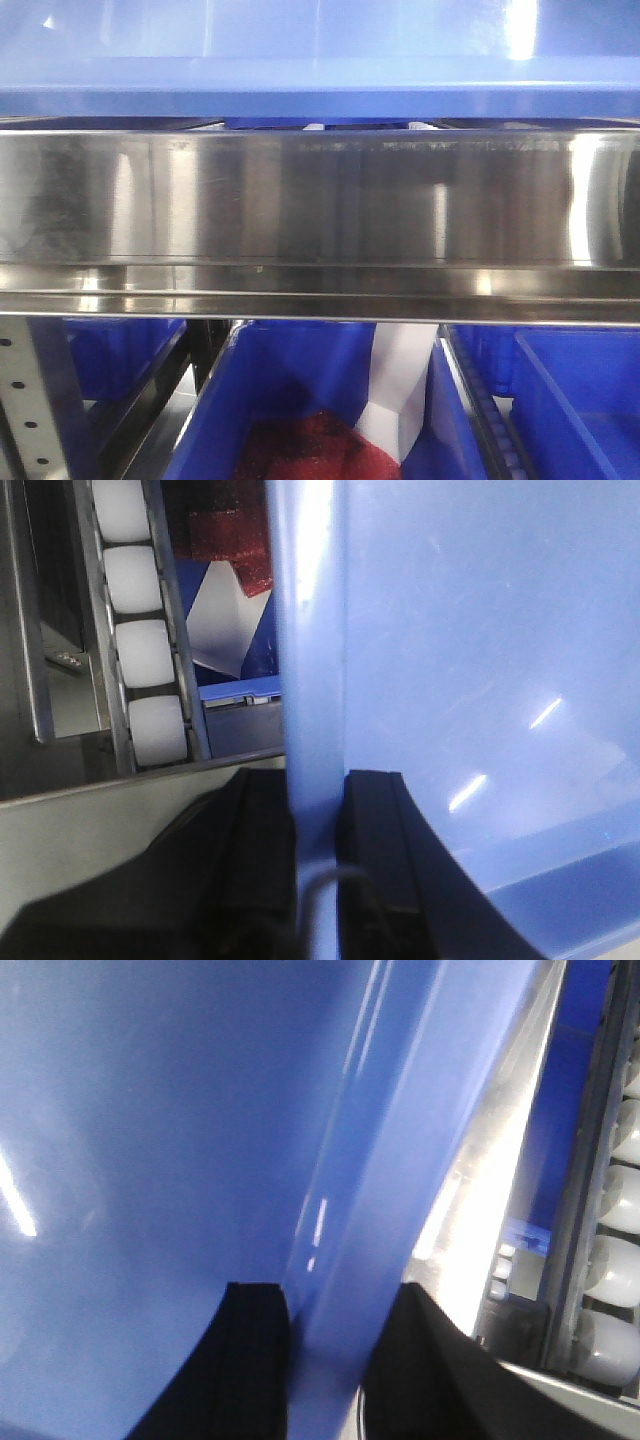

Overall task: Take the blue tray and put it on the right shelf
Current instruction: 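Carry the tray with both grippers up to the steel shelf, then lower the tray with both grippers onto the upper shelf rollers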

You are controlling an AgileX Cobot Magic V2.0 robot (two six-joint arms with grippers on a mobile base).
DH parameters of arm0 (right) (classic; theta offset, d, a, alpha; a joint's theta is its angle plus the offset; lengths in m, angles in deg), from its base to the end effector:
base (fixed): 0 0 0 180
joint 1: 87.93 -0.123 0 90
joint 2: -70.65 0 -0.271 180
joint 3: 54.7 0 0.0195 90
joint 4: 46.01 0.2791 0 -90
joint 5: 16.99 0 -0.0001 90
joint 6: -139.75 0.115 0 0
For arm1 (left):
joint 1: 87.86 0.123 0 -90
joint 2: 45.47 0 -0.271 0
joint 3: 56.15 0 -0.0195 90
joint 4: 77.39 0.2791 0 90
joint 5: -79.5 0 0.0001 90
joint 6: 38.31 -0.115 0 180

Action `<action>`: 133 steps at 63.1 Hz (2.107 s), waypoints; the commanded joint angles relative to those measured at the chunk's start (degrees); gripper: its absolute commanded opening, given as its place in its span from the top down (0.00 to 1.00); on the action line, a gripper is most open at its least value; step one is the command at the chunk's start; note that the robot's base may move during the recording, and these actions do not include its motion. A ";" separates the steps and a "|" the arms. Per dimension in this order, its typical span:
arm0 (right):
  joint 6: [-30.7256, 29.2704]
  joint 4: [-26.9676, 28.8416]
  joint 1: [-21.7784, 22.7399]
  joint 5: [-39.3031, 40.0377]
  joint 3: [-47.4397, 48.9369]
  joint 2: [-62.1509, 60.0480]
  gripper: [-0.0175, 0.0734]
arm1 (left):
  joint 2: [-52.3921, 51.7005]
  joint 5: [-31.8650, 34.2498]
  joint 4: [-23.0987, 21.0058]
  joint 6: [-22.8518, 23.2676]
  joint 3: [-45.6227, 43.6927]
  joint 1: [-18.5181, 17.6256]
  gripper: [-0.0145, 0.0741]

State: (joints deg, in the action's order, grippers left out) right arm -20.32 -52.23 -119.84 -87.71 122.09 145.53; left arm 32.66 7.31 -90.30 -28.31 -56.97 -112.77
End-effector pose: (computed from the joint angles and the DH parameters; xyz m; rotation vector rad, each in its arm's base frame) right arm 0.2250 0.1262 0.3635 -0.2805 2.5832 0.1855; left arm 0.2345 -0.1359 0.3721 0.3310 2.6369 -0.5143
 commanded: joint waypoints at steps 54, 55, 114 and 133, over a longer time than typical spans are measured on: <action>-2.52 -1.21 6.81 4.74 22.03 26.41 0.78 | 25.27 13.42 8.55 -3.05 -19.58 0.02 0.89; -2.52 -1.18 6.81 4.74 22.03 27.00 0.78 | 25.40 13.52 8.55 -3.05 -19.58 0.02 0.89; -2.97 -5.39 6.81 4.20 22.03 28.47 0.15 | 24.84 11.37 7.73 -2.97 -19.58 3.82 0.21; -4.67 -4.12 6.81 5.17 19.61 17.39 0.62 | 10.70 14.66 7.84 -4.77 -13.03 0.36 0.38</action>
State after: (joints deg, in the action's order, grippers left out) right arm -23.27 -55.28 -112.99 -84.35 141.16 169.19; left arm 50.47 17.48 -81.80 -32.34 -71.33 -110.74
